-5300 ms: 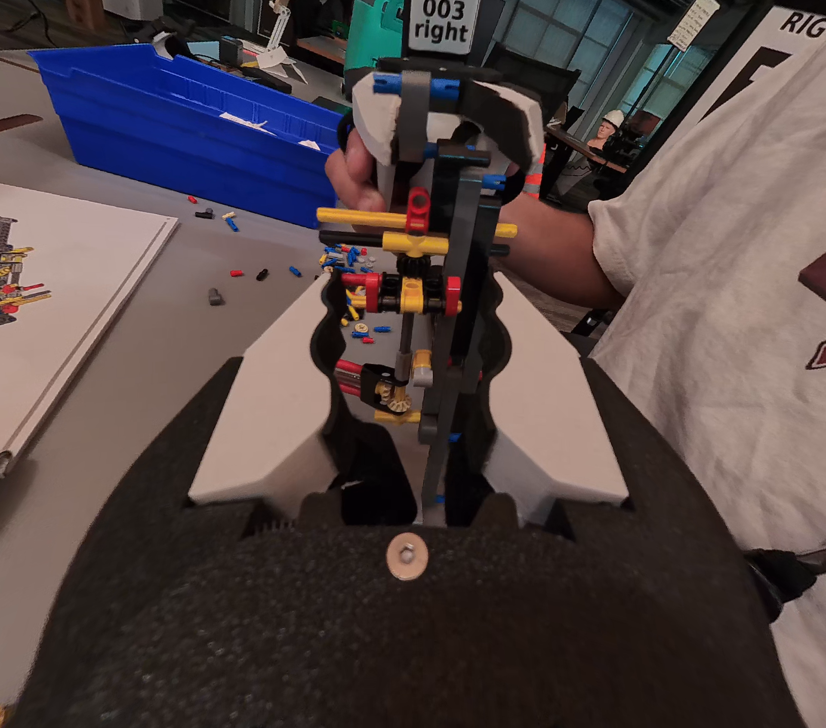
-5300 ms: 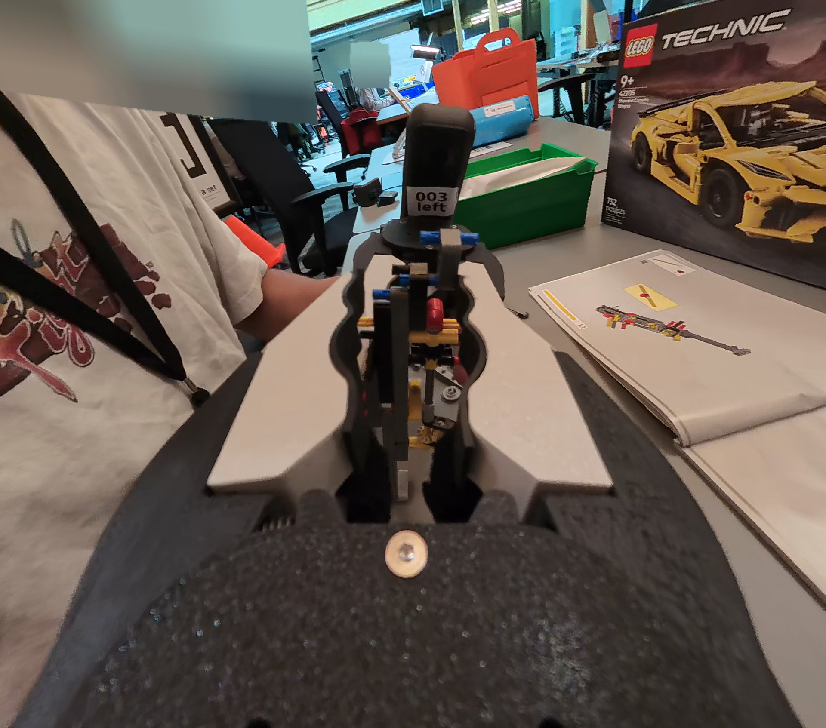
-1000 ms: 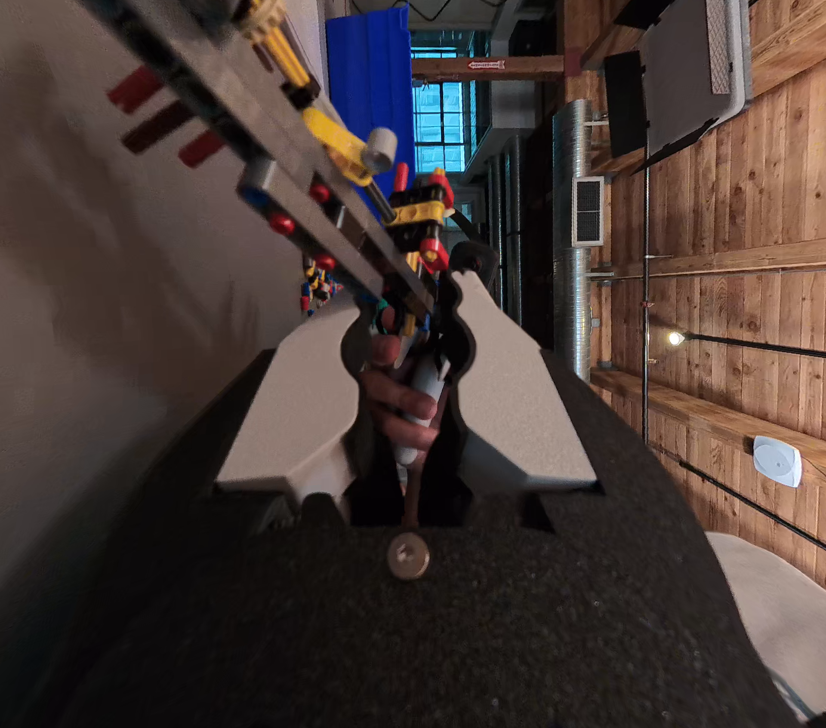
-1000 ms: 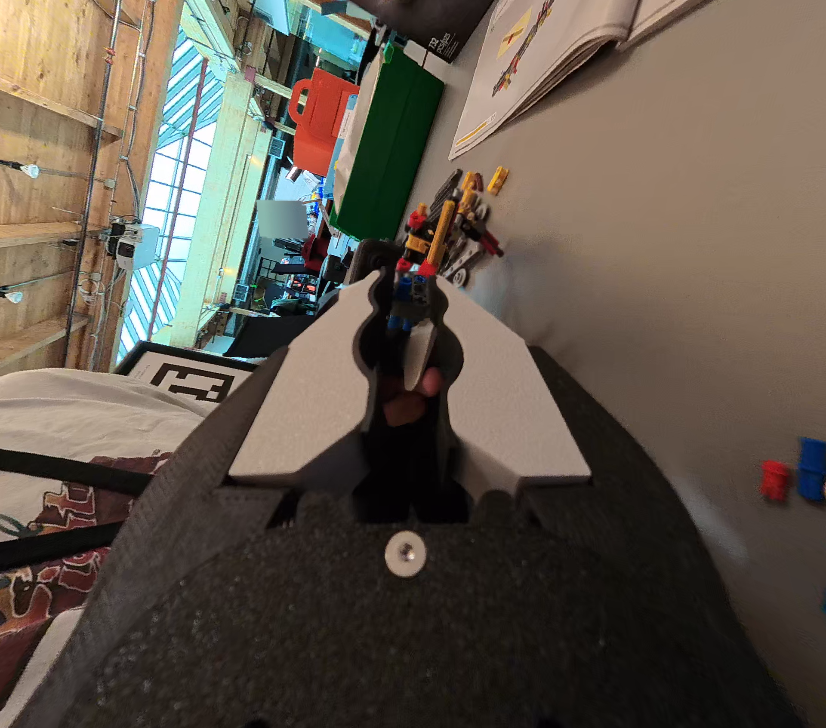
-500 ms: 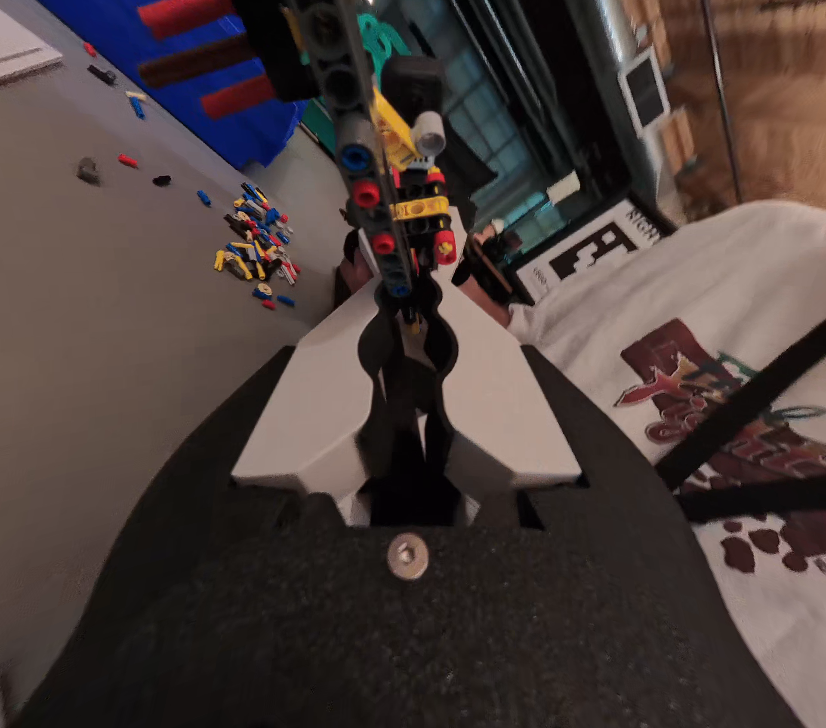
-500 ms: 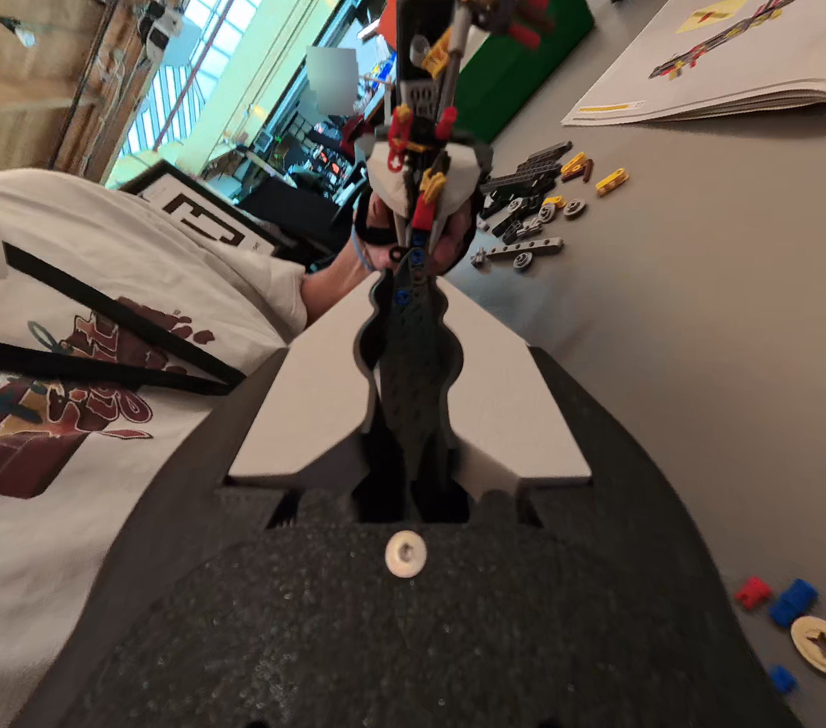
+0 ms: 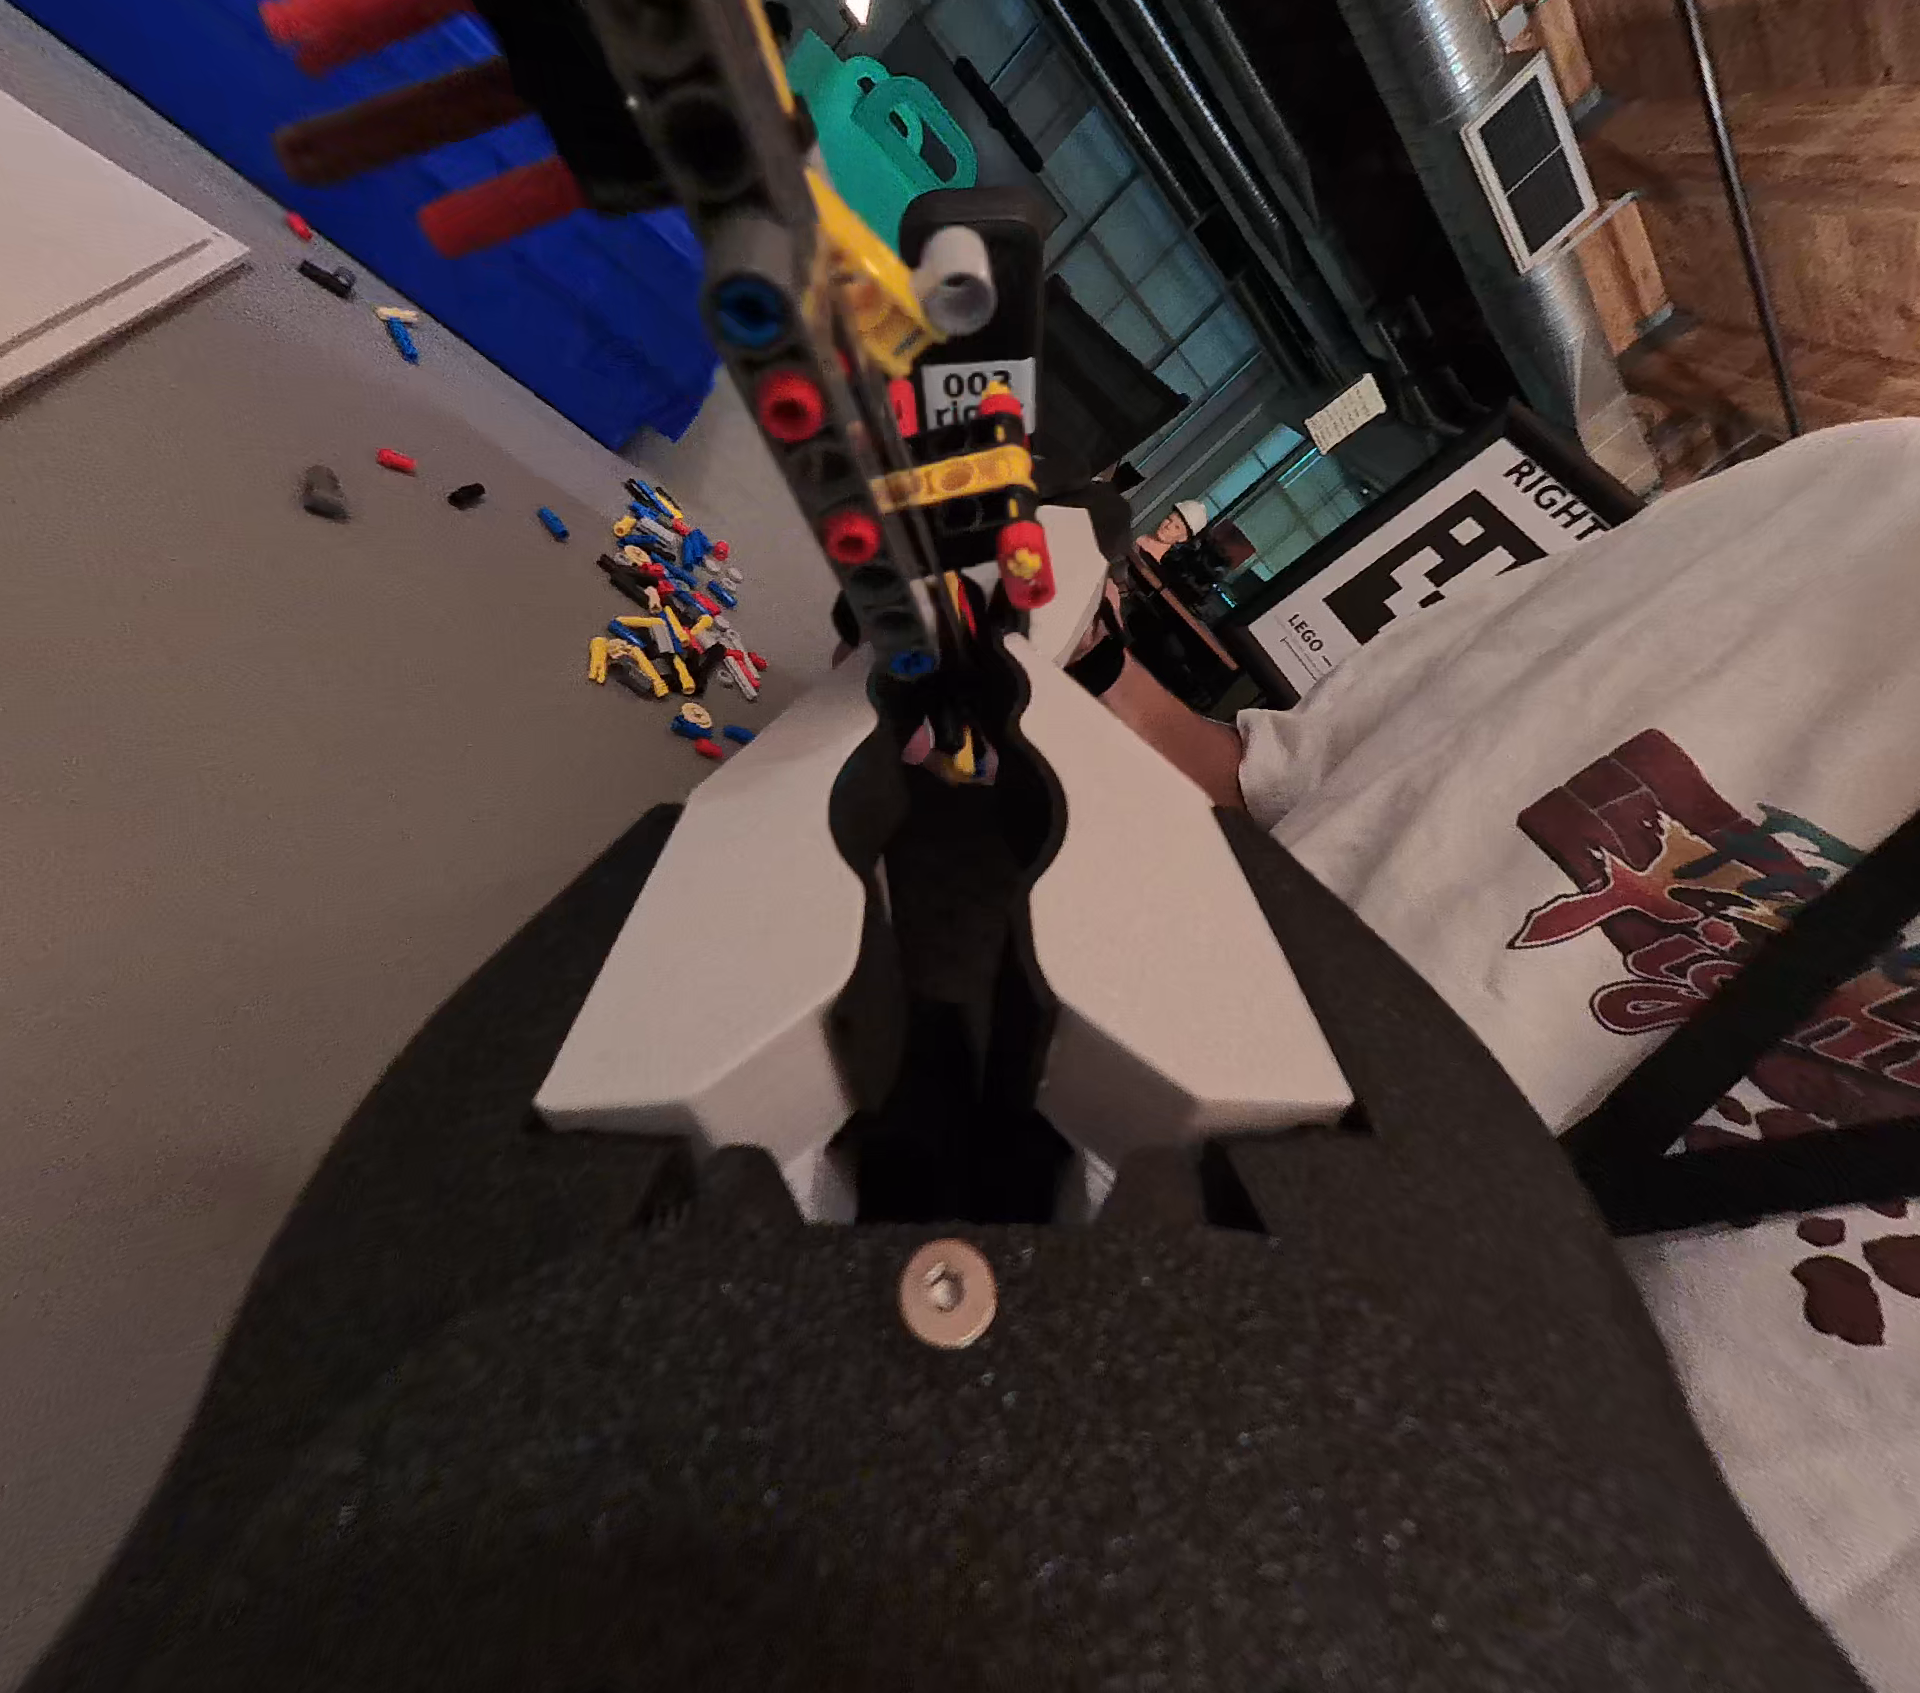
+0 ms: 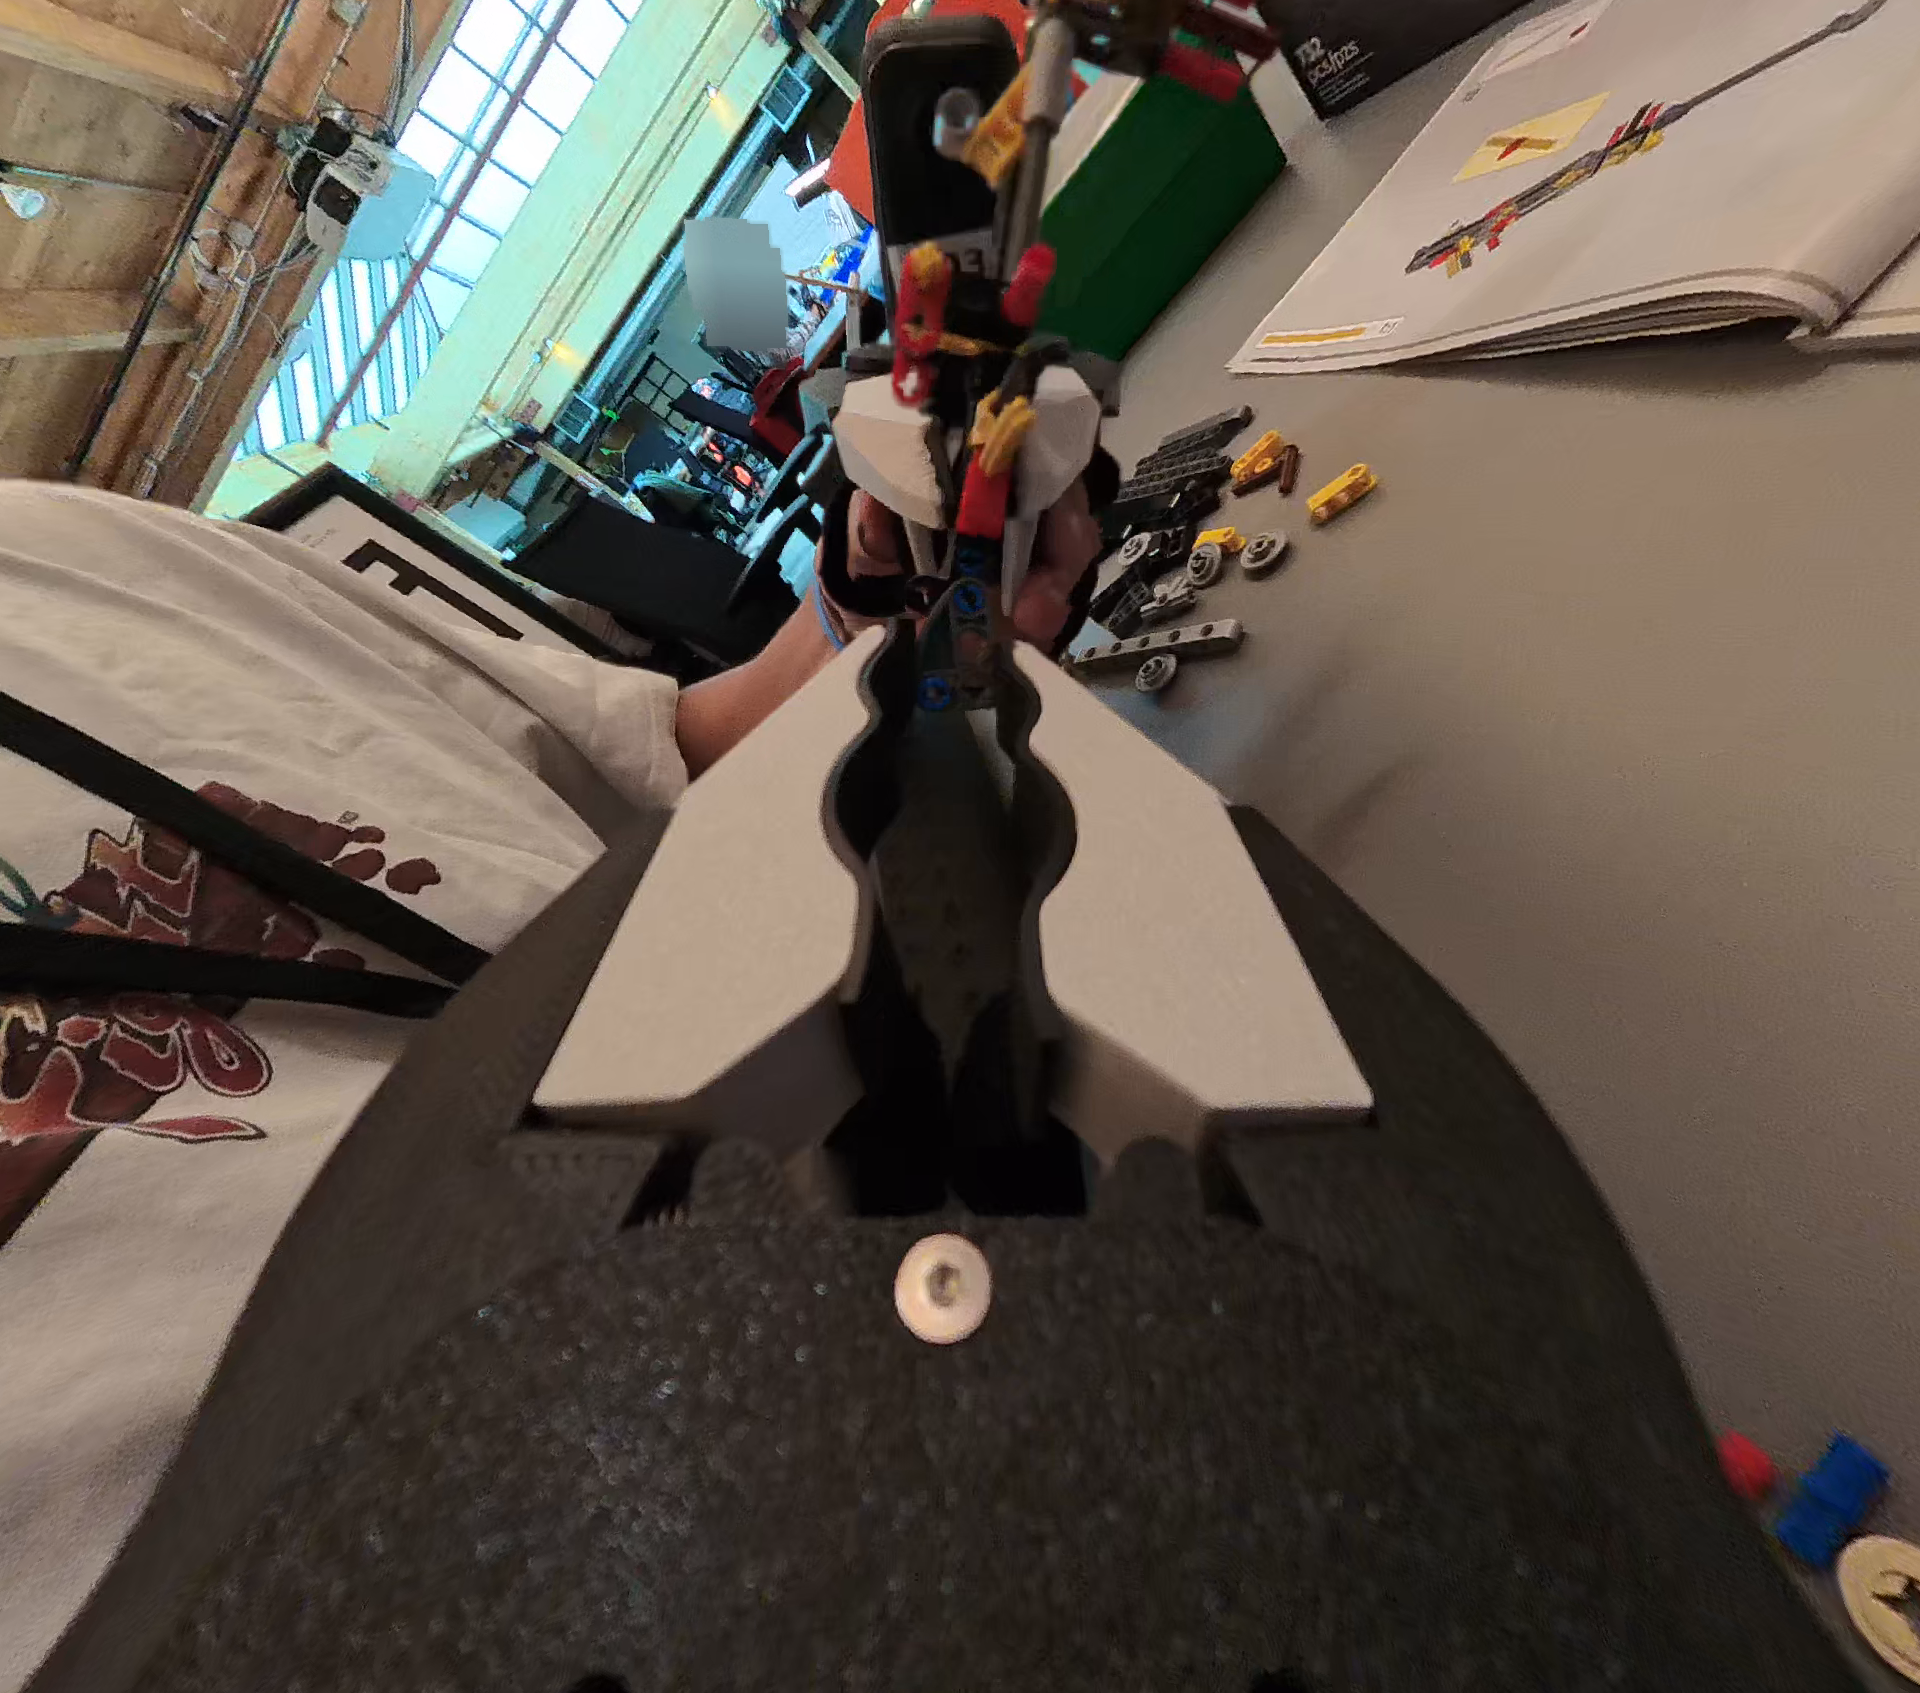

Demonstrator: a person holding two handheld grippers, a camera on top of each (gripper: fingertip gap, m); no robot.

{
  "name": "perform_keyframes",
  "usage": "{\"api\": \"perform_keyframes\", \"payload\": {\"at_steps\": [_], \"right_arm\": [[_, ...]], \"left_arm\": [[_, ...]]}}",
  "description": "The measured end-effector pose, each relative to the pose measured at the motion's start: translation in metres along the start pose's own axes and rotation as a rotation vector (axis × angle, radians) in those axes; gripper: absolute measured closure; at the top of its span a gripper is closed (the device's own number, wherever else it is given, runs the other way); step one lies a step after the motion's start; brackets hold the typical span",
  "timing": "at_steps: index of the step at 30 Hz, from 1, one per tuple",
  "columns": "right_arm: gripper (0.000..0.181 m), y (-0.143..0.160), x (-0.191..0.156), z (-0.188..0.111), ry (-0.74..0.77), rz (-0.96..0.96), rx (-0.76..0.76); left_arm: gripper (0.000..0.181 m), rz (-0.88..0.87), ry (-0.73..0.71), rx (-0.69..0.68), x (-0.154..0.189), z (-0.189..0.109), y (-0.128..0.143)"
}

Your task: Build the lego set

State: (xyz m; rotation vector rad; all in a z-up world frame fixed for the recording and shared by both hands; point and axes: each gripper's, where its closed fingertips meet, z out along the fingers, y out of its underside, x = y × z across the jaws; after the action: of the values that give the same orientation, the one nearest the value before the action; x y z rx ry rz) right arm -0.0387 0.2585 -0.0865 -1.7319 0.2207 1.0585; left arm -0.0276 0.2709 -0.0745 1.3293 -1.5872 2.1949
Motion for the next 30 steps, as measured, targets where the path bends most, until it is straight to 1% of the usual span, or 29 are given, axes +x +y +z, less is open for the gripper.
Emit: {"api": "perform_keyframes", "payload": {"at_steps": [2, 4, 7, 10, 14, 19, 22, 24, 27, 29, 30], "right_arm": [[0.167, 0.0, 0.001, 0.001, -0.005, 0.026, 0.018], [0.167, 0.002, 0.002, 0.004, 0.012, 0.003, 0.032], [0.167, 0.005, 0.002, 0.009, 0.01, 0.013, 0.022], [0.167, 0.009, 0.007, 0.012, 0.022, 0.018, 0.034], [0.168, 0.009, 0.005, 0.013, -0.026, 0.016, 0.037], [0.172, 0.015, 0.007, 0.013, -0.02, -0.015, -0.038], [0.172, 0.017, 0.008, 0.014, -0.035, 0.014, -0.049], [0.173, 0.021, 0.012, 0.014, -0.03, 0.03, -0.069], [0.173, 0.016, 0.014, 0.014, -0.008, 0.017, -0.052], [0.173, 0.013, 0.016, 0.013, 0.002, 0.001, -0.057], [0.173, 0.007, 0.015, 0.011, -0.004, 0.0, -0.028]], "left_arm": [[0.175, -0.013, 0.015, 0.006, 0.001, -0.001, 0.001], [0.175, -0.046, 0.039, 0.013, -0.001, -0.001, 0.002], [0.175, -0.078, 0.067, 0.018, -0.002, -0.003, 0.003], [0.175, -0.033, 0.035, -0.023, -0.005, -0.006, 0.008], [0.174, -0.017, 0.051, -0.06, -0.004, -0.006, 0.014], [0.174, -0.022, 0.06, -0.048, -0.005, -0.005, 0.02], [0.174, -0.021, 0.057, -0.024, -0.006, -0.003, 0.02], [0.174, -0.002, 0.043, -0.038, -0.008, -0.001, 0.023], [0.174, -0.029, 0.05, -0.008, -0.011, -0.001, 0.019], [0.175, -0.012, 0.04, -0.009, -0.012, -0.002, 0.017], [0.174, -0.007, 0.041, -0.014, -0.011, -0.003, 0.016]]}}
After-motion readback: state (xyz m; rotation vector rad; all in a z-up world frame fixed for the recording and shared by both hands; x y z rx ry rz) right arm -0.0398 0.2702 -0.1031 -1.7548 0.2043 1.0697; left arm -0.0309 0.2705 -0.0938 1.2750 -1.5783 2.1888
